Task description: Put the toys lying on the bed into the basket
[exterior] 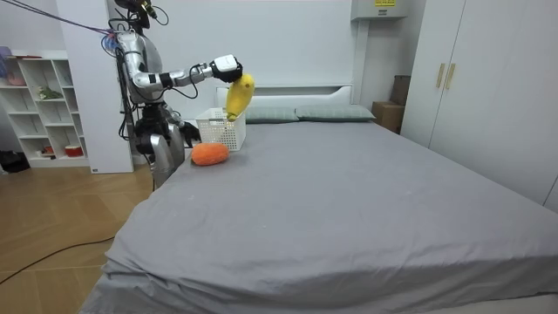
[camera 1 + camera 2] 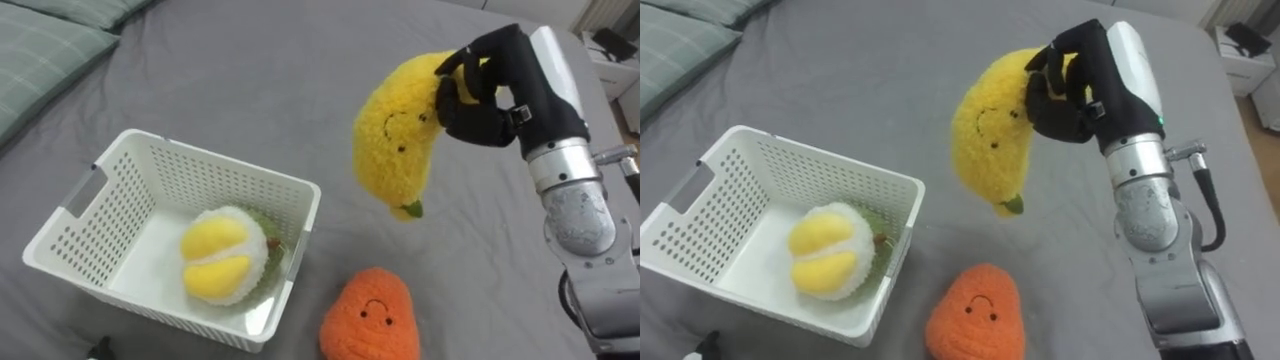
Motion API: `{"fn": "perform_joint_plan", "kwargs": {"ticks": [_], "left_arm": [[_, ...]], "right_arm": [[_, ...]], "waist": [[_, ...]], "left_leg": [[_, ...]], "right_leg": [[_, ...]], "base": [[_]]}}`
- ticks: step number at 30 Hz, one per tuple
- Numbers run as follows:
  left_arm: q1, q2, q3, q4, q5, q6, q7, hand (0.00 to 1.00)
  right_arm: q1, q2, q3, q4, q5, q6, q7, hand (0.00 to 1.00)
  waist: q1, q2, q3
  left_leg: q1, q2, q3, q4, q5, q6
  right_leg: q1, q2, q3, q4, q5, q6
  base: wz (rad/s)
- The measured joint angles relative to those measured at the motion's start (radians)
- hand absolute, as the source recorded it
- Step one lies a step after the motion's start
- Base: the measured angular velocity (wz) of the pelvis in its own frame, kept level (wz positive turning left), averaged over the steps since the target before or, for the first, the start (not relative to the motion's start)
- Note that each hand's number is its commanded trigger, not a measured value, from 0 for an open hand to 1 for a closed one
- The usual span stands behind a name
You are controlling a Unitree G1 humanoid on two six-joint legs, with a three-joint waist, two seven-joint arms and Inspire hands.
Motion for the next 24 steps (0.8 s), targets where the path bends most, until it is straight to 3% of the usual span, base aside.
{"fn": "perform_joint_plan", "kwargs": {"ticks": [7,14,21,24], "left_arm": [[-0.013,-0.003,-0.003,0.0,0.016,0.006,-0.005,0.0],[-0.04,-0.018,-0.002,-0.001,0.065,0.029,-0.039,0.0],[-0.052,-0.019,-0.007,-0.009,0.085,0.041,-0.044,0.0],[-0.054,-0.019,-0.015,-0.009,0.085,0.043,-0.044,0.0]], "right_arm": [[-0.085,0.046,0.049,-0.002,-0.043,0.01,0.073,1.0],[-0.086,0.097,0.145,-0.006,-0.041,0.03,0.147,1.0],[-0.086,0.106,0.226,-0.005,-0.039,0.041,0.197,1.0],[-0.086,0.132,0.253,-0.005,-0.041,0.041,0.205,1.0]], "waist": [[0.018,-0.004,0.0001],[0.057,-0.001,0.0004],[0.095,0.001,-0.0005],[0.105,0.001,-0.0004]], "left_leg": [[0.0,0.0,-0.005,0.0,0.0,0.0],[-0.006,0.0,-0.013,0.002,0.0,0.0],[-0.005,-0.001,-0.023,0.003,0.0,0.0],[-0.004,-0.001,-0.027,0.003,0.0,0.0]], "right_leg": [[0.002,0.001,-0.003,0.0,0.0,0.0],[0.0,0.001,-0.002,-0.001,0.0,0.0],[0.003,0.0,-0.003,-0.001,0.0,0.0],[0.006,-0.003,-0.008,-0.001,0.0,0.001]], "base": [[0.02],[0.02],[0.04],[0.05]]}}
